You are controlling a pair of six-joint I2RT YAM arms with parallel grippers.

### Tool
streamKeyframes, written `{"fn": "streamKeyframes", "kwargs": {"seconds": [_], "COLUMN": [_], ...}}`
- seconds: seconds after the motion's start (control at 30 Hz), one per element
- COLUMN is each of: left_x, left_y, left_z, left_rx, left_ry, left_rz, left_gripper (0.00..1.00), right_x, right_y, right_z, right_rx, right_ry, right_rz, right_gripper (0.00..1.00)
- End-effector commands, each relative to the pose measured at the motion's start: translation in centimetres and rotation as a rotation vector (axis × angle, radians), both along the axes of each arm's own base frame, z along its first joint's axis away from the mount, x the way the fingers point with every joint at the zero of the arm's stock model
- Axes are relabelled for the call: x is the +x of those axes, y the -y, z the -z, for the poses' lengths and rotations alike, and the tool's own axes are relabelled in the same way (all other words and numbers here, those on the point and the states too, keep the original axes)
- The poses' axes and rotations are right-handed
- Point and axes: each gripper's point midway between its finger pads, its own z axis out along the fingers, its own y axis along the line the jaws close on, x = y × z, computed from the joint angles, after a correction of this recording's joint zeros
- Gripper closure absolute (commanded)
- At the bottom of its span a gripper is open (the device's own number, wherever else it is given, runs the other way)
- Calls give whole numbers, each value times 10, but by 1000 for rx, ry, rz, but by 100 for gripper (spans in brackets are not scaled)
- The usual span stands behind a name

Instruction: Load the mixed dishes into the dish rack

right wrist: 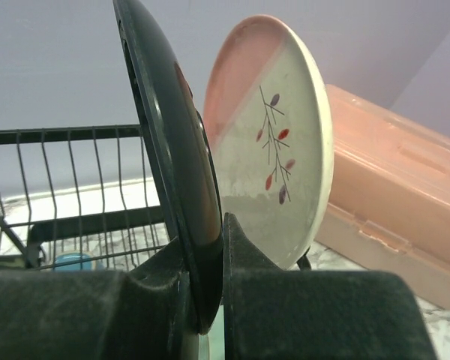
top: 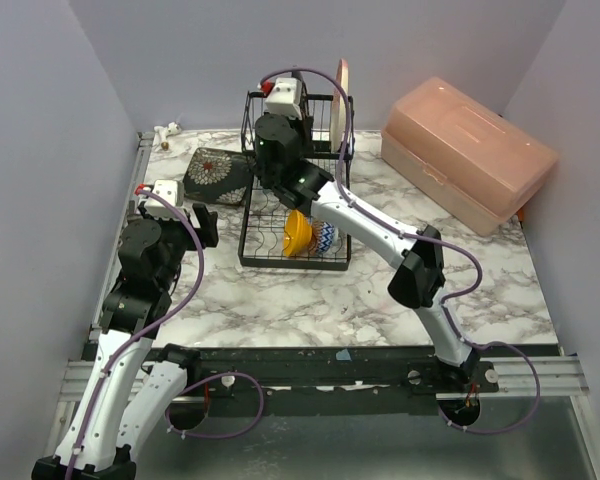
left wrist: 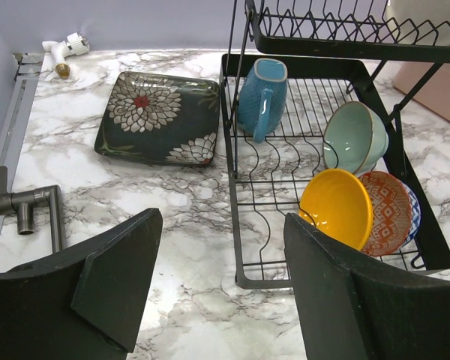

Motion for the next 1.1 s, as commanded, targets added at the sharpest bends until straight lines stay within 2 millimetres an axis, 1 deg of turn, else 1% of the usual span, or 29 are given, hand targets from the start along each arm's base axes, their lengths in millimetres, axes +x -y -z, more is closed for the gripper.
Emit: {"fn": "streamKeyframes", "kwargs": {"seconds": [0.0, 0.1, 0.23, 0.43, 0.57, 0.73, 0.83, 0.9, 1.07], "left_x": [-1, 0, 1, 1, 2, 2, 3, 3, 3], "left_y": [3, 4, 5, 6, 6, 6, 6, 6, 7], "left_z": [-7, -6, -5, -3, -2, -2, -1, -1, -1], "left_rx": [1, 0, -2, -4, -3, -3, -2, -3, -5], "left_ry": [30, 26, 16, 8, 3, 3, 2, -1, -2], "left_rz": [16, 21, 25, 27, 28, 30, 26, 27, 31], "left_gripper": [27, 27, 27, 27, 27, 27, 27, 27, 27], "right_x": [10, 15, 14, 21, 26, 36, 39, 41, 47], "right_y": [-1, 6, 11, 29, 37, 40, 39, 36, 37], "right_z": [0, 2, 1, 14, 15, 25, 30, 32, 41], "right_rx": [106, 199, 251, 236, 228, 199, 195, 189, 162], "right_ry": [-20, -45, -55, -71, -65, -68, -69, -70, -67], "right_rz": [-70, -88, -100, -24, 7, 35, 35, 31, 56], "right_gripper": [100, 100, 100, 100, 100, 100, 99, 96, 88]}}
